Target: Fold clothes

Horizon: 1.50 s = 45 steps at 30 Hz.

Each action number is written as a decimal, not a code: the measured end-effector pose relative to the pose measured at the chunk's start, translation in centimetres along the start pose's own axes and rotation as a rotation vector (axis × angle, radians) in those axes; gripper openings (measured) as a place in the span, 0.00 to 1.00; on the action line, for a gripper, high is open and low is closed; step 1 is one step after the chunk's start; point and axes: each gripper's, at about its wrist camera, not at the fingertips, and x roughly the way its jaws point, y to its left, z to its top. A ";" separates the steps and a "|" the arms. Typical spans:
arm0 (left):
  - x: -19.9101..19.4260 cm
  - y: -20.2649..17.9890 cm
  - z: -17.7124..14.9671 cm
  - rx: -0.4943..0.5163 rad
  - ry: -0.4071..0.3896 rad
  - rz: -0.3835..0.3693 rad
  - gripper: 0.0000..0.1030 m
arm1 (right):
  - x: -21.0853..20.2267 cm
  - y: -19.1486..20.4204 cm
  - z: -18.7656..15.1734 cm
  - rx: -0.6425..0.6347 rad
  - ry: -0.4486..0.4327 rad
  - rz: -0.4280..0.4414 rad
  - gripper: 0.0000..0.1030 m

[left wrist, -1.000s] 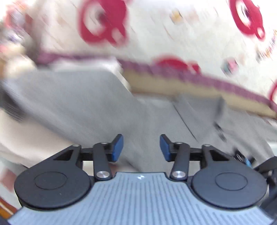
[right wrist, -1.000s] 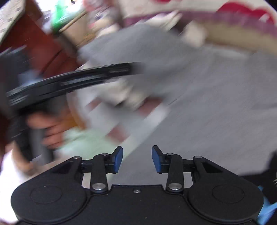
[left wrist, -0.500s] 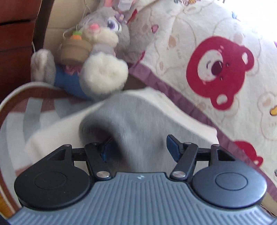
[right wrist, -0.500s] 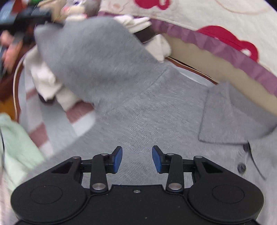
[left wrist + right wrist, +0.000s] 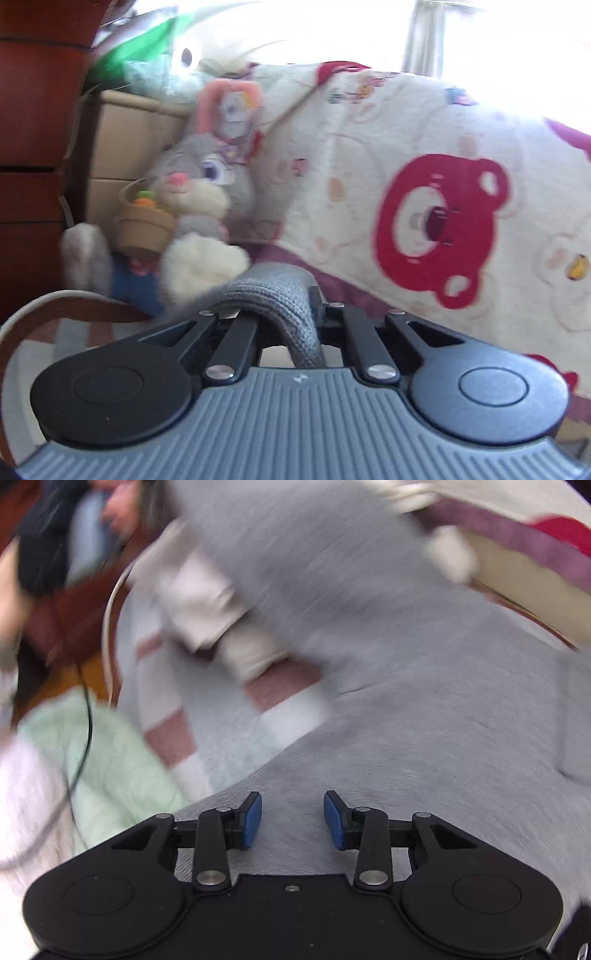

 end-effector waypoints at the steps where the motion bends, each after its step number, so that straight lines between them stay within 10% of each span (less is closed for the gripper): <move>1: -0.7 -1.1 -0.1 0.024 -0.007 -0.040 0.05 | -1.1 -0.8 -0.2 0.053 -0.035 -0.026 0.42; 9: -6.2 -14.4 -3.1 0.047 0.127 -0.487 0.07 | -7.8 -10.9 -3.0 0.391 -0.159 -0.284 0.42; 12: -6.4 -19.0 -8.1 0.130 0.341 -0.656 0.51 | -9.1 -12.6 -4.5 0.457 -0.167 -0.334 0.42; 13: -6.4 -20.3 -10.1 0.189 0.422 -0.708 0.50 | -9.5 -12.9 -5.0 0.473 -0.161 -0.351 0.42; 19: -3.7 -17.4 -14.3 0.221 0.665 -0.638 0.50 | -10.4 -12.9 -6.5 0.502 -0.138 -0.399 0.42; 26: 0.6 -12.7 -14.9 0.358 0.663 -0.425 0.50 | -10.7 -12.3 -2.4 0.545 -0.225 -0.269 0.47; 30: 2.7 -11.3 -16.0 0.201 0.794 -0.373 0.50 | -8.1 -10.8 1.5 0.509 -0.202 -0.191 0.61; 34: 2.7 -11.3 -16.2 0.221 0.774 -0.365 0.50 | -3.1 -8.9 3.3 0.348 -0.095 -0.369 0.66; 36: 2.3 -11.7 -16.2 0.269 0.747 -0.372 0.50 | -0.9 -8.8 3.2 0.276 -0.045 -0.438 0.63; 38: 1.6 -12.1 -16.2 0.323 0.709 -0.375 0.50 | -2.1 -8.8 3.7 0.231 -0.092 -0.476 0.10; 45: 0.4 -10.1 -13.8 0.146 0.588 -0.398 0.52 | -14.7 -8.4 5.3 0.142 -0.497 -0.589 0.09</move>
